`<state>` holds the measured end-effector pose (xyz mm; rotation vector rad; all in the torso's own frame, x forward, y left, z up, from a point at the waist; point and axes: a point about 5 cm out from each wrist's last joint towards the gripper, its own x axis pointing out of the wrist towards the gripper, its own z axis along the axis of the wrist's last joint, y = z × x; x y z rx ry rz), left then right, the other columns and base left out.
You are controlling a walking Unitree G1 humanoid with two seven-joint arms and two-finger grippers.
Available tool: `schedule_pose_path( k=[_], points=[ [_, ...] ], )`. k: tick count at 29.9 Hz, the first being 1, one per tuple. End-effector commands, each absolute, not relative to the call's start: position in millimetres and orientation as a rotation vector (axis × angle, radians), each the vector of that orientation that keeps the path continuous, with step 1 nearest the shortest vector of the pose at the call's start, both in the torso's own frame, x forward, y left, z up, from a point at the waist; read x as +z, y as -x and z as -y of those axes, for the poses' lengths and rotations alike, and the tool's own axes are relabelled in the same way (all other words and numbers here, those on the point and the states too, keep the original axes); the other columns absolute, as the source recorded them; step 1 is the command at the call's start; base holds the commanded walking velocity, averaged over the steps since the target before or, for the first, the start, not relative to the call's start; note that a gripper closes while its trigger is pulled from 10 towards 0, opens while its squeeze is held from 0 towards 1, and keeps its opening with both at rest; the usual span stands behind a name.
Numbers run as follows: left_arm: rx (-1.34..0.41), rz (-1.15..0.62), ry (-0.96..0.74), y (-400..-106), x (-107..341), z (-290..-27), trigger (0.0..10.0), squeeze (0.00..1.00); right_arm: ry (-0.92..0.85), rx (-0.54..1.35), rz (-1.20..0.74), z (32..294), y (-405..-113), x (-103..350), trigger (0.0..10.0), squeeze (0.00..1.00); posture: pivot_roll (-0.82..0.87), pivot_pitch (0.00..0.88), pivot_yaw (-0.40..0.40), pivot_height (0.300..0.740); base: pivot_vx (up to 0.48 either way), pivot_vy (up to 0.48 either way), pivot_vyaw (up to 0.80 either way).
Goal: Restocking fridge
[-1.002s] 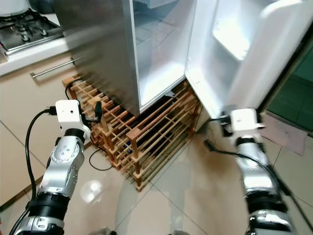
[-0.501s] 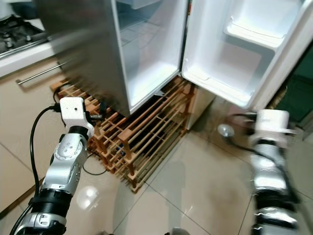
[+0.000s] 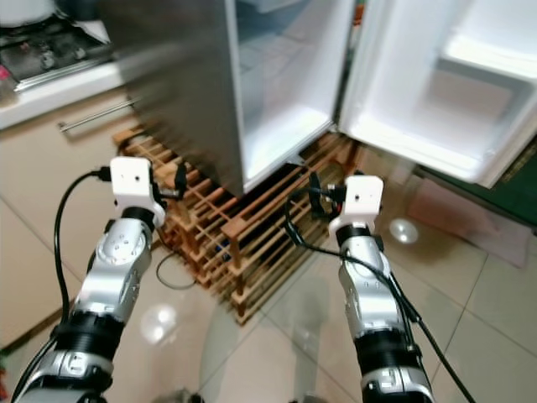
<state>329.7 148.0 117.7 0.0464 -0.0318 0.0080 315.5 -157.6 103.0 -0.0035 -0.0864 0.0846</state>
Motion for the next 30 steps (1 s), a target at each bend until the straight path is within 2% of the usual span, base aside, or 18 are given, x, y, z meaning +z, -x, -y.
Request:
schedule_pose_path(
  k=[1,9,13,22,30],
  points=[
    [0.035,0.053,-0.008,-328.5,121.3,-149.4,10.0,0.0,0.017,0.112,0.08,153.4,-314.5,104.2,10.0,0.0,-0.08,0.0,0.001,0.732,0.0,-0.48,0.77],
    [0.071,0.054,0.008,-327.2,120.3,-150.3,10.0,0.0,0.026,0.169,0.064,142.2,-316.4,105.3,10.0,0.0,-0.07,0.0,-0.003,0.732,0.0,0.0,0.75],
    [0.055,0.042,-0.044,-327.7,118.9,-148.8,10.0,0.0,0.023,0.188,0.06,137.5,-317.3,105.6,10.0,0.0,-0.07,0.0,-0.001,0.732,0.0,0.0,0.72],
    [0.08,0.03,-0.069,-325.2,116.1,-163.0,10.0,0.0,-0.03,0.145,0.05,143.6,-313.7,102.4,10.0,0.0,-0.05,0.0,-0.007,0.732,0.0,0.0,0.69],
    [0.061,0.052,-0.058,-322.6,119.9,-159.0,10.0,0.0,-0.04,0.159,0.052,138.9,-314.7,101.8,10.0,0.0,-0.04,0.0,-0.011,0.732,0.0,0.0,0.68]
  ],
)
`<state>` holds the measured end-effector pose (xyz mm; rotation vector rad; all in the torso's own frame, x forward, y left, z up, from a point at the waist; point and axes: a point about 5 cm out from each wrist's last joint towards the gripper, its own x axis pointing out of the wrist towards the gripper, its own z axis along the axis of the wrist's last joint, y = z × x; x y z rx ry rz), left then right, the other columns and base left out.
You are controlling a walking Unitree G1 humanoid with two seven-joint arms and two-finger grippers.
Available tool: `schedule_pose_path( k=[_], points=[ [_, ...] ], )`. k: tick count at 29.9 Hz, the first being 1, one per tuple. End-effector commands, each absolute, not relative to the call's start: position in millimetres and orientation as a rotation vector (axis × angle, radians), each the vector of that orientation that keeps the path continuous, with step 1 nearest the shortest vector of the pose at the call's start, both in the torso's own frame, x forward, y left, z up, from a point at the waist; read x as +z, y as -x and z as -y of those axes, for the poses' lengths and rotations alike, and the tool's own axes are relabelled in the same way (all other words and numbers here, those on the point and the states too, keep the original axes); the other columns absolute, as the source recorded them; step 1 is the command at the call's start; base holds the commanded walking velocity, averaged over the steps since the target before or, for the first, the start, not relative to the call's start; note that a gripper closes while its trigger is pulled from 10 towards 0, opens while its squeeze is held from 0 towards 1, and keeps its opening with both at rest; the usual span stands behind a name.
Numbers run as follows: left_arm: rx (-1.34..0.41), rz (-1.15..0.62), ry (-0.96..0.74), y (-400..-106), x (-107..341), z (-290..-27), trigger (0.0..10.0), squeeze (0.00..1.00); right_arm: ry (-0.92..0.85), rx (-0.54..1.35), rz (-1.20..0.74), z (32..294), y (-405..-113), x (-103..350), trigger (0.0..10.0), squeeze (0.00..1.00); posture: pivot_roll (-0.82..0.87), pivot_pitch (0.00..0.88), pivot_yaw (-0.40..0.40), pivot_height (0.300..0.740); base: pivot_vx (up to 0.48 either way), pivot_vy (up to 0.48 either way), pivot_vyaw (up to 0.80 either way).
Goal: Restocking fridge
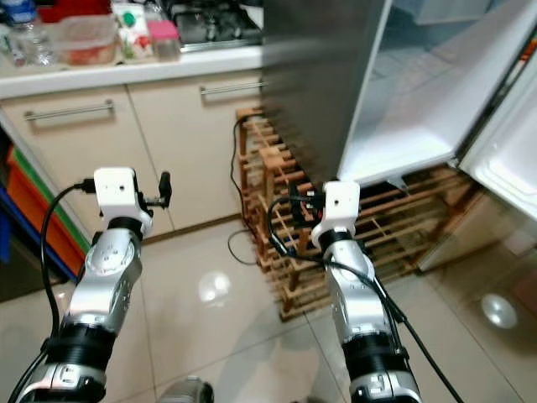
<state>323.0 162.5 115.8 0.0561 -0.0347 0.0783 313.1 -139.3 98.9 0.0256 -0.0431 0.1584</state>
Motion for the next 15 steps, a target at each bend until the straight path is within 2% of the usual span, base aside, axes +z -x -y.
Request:
schedule_pose_path(
  k=[1,7,15],
  points=[
    [0.057,0.055,-0.059,-322.7,120.6,-157.7,10.0,0.0,-0.041,0.165,0.056,137.9,-315.3,102.6,10.0,0.0,-0.04,0.0,-0.011,0.732,0.0,0.0,0.68],
    [0.019,0.118,-0.029,-322.9,132.6,-151.0,10.0,0.0,-0.031,0.176,0.068,137.0,-316.2,103.8,10.0,0.06,-0.04,0.0,-0.014,0.732,0.0,0.0,0.67],
    [0.027,0.126,-0.037,-326.0,137.4,-149.9,10.0,0.0,-0.01,0.182,0.079,136.9,-317.6,105.3,10.0,0.07,-0.04,0.0,-0.005,0.732,0.443,0.0,0.67]
  ],
)
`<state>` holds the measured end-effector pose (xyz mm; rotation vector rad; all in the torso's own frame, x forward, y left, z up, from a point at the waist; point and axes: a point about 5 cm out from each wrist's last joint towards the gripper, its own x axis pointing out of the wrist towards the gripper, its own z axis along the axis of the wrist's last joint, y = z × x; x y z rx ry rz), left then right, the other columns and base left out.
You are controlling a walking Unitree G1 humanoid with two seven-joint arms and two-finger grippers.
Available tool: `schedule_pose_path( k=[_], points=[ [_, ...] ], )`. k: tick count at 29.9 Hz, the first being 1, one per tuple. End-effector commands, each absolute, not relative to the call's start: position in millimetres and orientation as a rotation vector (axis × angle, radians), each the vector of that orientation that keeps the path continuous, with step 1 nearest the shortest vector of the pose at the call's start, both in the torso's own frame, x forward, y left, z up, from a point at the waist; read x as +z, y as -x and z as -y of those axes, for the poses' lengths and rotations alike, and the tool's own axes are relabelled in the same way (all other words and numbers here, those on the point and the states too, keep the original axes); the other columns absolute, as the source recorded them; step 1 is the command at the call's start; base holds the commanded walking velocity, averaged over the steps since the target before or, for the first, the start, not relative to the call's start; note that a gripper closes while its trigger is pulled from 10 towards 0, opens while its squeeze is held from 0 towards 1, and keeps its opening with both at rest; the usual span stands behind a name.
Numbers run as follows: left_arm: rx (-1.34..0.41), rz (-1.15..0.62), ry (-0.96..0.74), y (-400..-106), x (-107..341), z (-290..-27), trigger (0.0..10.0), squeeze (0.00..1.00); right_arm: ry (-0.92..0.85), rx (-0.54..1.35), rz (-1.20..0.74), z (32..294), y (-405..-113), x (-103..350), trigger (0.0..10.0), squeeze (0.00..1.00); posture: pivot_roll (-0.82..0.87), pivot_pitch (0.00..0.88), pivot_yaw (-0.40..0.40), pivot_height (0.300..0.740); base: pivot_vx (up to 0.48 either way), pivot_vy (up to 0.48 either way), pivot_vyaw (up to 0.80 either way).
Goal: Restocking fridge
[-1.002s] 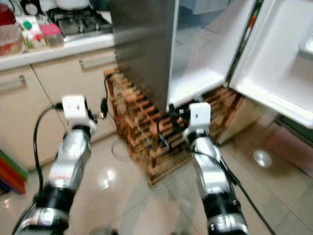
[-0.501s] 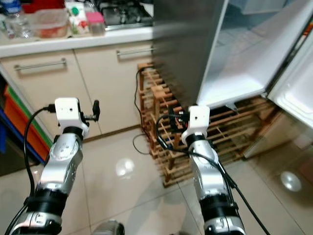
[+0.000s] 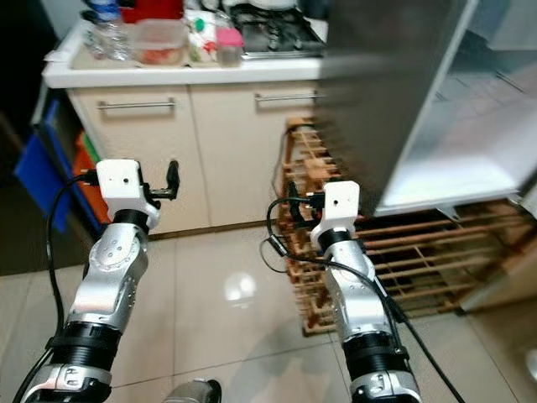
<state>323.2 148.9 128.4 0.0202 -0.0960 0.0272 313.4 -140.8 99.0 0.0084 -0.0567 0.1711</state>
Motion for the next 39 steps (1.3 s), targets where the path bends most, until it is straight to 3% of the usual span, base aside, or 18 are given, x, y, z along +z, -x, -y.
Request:
schedule_pose_path(
  k=[1,12,29,39],
  points=[
    [0.009,0.134,-0.024,-326.3,139.3,-148.1,10.0,0.0,-0.013,0.178,0.076,136.6,-318.0,104.7,10.0,0.03,-0.04,0.0,-0.002,0.732,0.48,0.0,0.67],
    [-0.016,0.15,-0.018,-329.9,144.6,-145.2,10.0,0.0,-0.003,0.138,0.046,143.2,-318.2,98.1,10.0,0.0,-0.04,0.0,-0.006,0.732,0.464,0.0,0.65],
    [-0.071,0.235,-0.066,-335.7,162.1,-139.6,10.0,0.0,0.056,0.074,0.178,138.6,-325.0,124.4,10.0,0.0,-0.04,0.0,-0.006,0.732,0.48,0.0,0.0],
    [-0.149,0.37,-0.099,-337.7,194.5,-129.7,10.0,0.0,0.053,0.002,0.419,138.3,-325.0,181.9,10.0,0.0,-0.05,0.0,0.002,0.732,0.48,0.0,0.0]
  ],
)
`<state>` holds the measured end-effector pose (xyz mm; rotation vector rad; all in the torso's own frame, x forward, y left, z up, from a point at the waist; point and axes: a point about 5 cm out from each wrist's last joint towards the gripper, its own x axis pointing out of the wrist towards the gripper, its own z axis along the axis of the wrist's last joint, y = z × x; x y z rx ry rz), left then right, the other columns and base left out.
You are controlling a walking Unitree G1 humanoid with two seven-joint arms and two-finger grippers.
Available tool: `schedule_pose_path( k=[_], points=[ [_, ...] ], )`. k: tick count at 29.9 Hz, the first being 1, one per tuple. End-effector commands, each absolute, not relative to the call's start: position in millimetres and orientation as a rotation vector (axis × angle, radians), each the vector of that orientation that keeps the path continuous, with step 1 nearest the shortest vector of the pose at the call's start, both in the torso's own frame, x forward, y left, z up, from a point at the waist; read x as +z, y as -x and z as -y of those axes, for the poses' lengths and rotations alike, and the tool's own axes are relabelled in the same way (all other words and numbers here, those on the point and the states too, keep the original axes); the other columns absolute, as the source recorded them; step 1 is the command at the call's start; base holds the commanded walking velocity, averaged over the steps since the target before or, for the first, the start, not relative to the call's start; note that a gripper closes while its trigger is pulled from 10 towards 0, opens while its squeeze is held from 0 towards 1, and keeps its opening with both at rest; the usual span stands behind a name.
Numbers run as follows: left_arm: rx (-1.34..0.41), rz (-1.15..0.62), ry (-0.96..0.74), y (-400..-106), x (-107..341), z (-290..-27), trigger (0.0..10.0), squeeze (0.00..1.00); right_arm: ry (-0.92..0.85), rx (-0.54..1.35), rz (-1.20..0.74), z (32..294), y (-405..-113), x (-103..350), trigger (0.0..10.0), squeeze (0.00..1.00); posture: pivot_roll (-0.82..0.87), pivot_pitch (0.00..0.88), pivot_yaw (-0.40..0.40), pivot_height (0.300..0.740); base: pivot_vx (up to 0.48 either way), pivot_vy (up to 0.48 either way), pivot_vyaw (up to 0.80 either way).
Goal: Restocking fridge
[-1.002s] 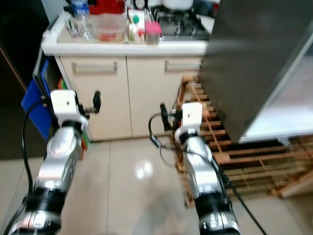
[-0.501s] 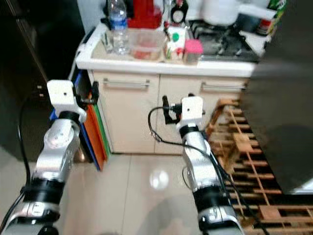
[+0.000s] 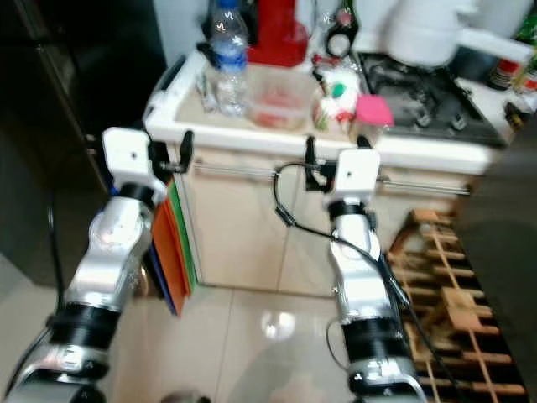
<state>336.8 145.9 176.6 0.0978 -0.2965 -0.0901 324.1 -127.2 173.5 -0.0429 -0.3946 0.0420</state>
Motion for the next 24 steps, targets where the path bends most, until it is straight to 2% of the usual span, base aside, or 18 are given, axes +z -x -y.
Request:
schedule_pose_path(
  k=[1,11,24],
  points=[
    [-0.154,0.376,-0.101,-337.9,196.1,-128.9,10.0,0.0,0.051,0.002,0.424,138.0,-325.0,183.6,10.0,0.0,-0.05,0.0,0.002,0.732,0.48,0.0,0.0],
    [-0.155,0.435,-0.106,-337.9,209.7,-127.6,10.0,0.0,0.043,0.033,0.446,127.7,-323.4,192.4,10.0,0.0,-0.04,0.0,0.005,0.732,0.48,0.0,0.0],
    [-0.122,0.435,-0.07,-338.2,215.7,-134.4,10.0,0.0,-0.01,0.065,0.47,119.5,-325.9,209.7,10.0,0.0,-0.02,0.0,0.004,0.732,0.0,0.0,0.0]
  ],
)
